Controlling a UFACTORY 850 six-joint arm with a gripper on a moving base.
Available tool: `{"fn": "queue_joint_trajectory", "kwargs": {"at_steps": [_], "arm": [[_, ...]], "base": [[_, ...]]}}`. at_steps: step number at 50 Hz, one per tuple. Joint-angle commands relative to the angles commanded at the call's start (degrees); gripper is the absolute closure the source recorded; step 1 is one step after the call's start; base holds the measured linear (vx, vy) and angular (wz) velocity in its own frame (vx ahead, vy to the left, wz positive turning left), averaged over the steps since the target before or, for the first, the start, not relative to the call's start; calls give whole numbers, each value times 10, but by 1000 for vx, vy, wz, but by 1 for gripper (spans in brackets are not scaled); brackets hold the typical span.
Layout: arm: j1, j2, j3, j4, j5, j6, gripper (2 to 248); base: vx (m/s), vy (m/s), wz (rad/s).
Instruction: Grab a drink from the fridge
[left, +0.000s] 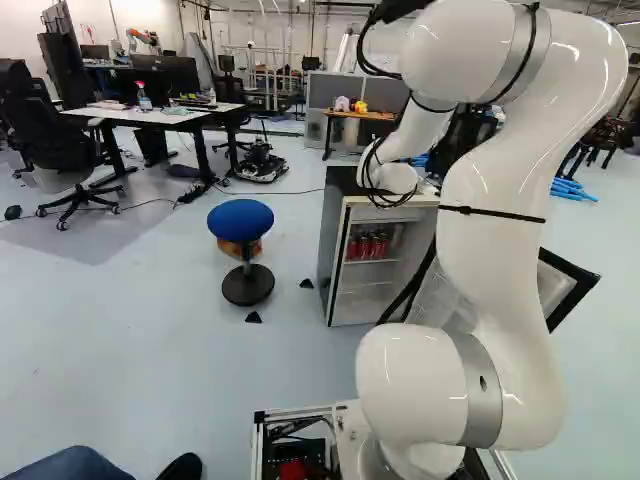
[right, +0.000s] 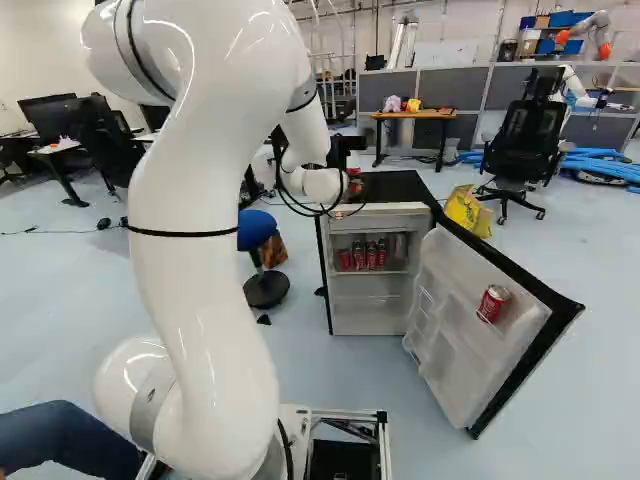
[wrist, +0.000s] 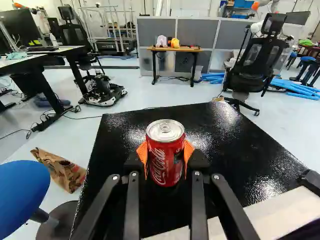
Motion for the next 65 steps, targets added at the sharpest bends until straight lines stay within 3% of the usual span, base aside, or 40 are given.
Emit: {"fn": "queue_joint_trajectory", "kwargs": {"at_steps": [26, 65], "arm": [[7, -51, -66, 0, 0, 0, 158], [7, -55, -68, 0, 0, 0, 158]], "base": [[0, 0, 0], [0, 0, 0]]}}
